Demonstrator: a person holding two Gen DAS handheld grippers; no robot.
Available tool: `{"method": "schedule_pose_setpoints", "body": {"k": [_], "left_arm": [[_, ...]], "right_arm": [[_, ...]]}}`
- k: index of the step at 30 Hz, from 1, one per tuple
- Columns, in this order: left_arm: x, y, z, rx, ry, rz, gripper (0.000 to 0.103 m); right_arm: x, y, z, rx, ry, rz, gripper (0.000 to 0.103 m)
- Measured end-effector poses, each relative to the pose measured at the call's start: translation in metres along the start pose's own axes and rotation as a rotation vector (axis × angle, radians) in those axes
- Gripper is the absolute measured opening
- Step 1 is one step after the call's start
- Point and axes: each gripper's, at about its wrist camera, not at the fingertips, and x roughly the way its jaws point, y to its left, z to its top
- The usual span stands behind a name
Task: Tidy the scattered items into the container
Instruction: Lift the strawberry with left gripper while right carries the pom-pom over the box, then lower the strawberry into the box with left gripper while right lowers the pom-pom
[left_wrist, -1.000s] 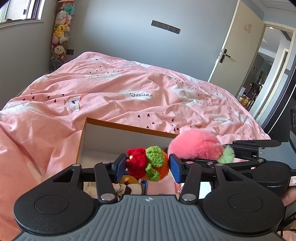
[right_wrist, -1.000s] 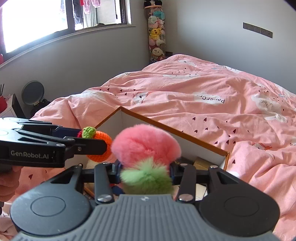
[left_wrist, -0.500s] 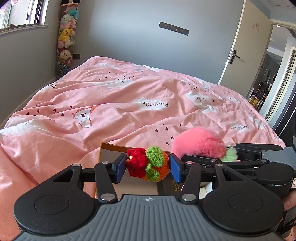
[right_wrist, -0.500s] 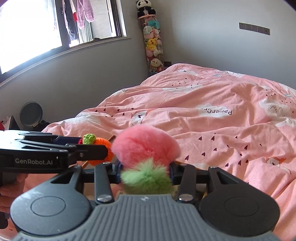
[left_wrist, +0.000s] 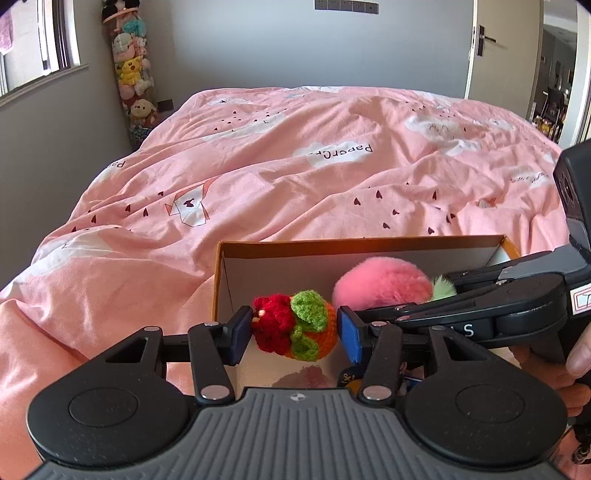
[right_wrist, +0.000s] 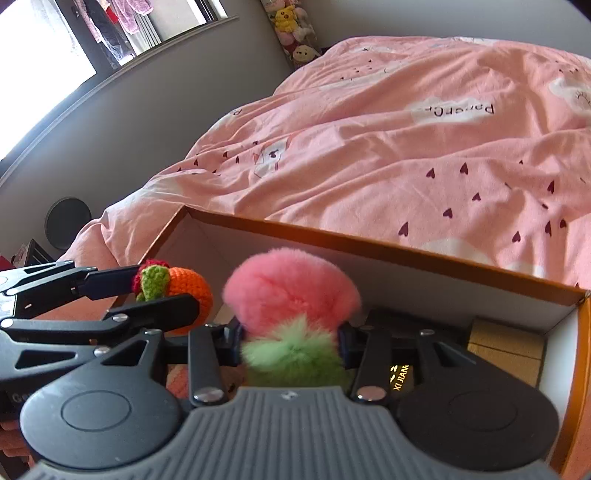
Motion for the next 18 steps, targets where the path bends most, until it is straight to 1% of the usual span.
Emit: {"method": "schedule_pose_setpoints", "body": {"k": [6,8,12,18], "left_arm": [[0.01,-0.004,-0.005,0.047,0.042,0.038,0.058],[0.013,-0.005,-0.006,0.055,0.051,0.042,0.058],[0.015,-0.009,-0.007,0.078,0.05,0.066,0.058],[0.016,-0.014,-0.01,0.119,0.038,0.096,0.058]], "right_arm": [[0.011,-0.001,-0.006,-0.026,0.034,-0.041,0.049],[0.013,-0.002,-0.007,-0.038,0.041,-0.052,0.052],[0.013,-0.005,-0.007,-0.03,0.044,-0.061,0.052],[0.004,-0.01,-0.009,-0.004,0.033,-0.06,0.057]]}}
